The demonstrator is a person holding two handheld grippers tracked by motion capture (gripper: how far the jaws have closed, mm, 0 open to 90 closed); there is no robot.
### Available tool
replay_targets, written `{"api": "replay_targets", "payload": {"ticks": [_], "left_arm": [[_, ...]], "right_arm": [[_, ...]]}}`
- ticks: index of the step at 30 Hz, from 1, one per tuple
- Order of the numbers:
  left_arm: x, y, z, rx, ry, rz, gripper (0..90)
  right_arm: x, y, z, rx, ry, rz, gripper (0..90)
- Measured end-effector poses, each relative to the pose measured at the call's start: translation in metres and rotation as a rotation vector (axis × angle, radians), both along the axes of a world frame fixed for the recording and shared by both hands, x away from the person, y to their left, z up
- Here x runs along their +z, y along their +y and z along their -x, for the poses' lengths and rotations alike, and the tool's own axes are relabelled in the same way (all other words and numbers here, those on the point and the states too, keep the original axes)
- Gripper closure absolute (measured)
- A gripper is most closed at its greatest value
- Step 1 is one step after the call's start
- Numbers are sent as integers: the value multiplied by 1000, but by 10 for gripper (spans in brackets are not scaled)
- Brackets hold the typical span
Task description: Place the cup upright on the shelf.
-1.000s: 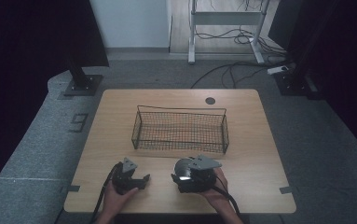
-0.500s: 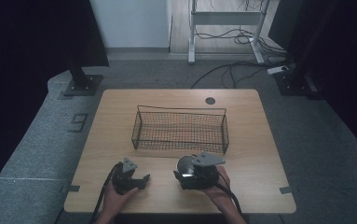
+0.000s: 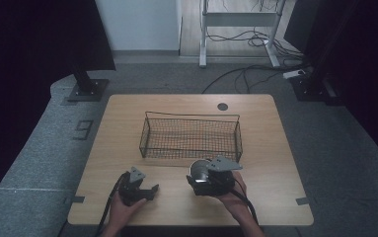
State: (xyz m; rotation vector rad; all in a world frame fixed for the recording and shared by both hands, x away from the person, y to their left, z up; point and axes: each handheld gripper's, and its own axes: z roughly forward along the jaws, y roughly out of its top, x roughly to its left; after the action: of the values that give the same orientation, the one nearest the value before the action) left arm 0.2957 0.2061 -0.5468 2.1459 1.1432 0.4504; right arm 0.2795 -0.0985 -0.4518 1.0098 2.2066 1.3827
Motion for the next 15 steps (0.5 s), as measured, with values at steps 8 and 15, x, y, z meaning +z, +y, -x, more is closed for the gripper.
{"api": "replay_targets", "payload": {"ticks": [8,15], "left_arm": [[0,0,0,0,0,0,162],[0,0,0,1,0,0,162]], "right_arm": [[5,-1,-7,-11,-3,-7,134],[10,-2,-13,-27,-6,-12,134]]}}
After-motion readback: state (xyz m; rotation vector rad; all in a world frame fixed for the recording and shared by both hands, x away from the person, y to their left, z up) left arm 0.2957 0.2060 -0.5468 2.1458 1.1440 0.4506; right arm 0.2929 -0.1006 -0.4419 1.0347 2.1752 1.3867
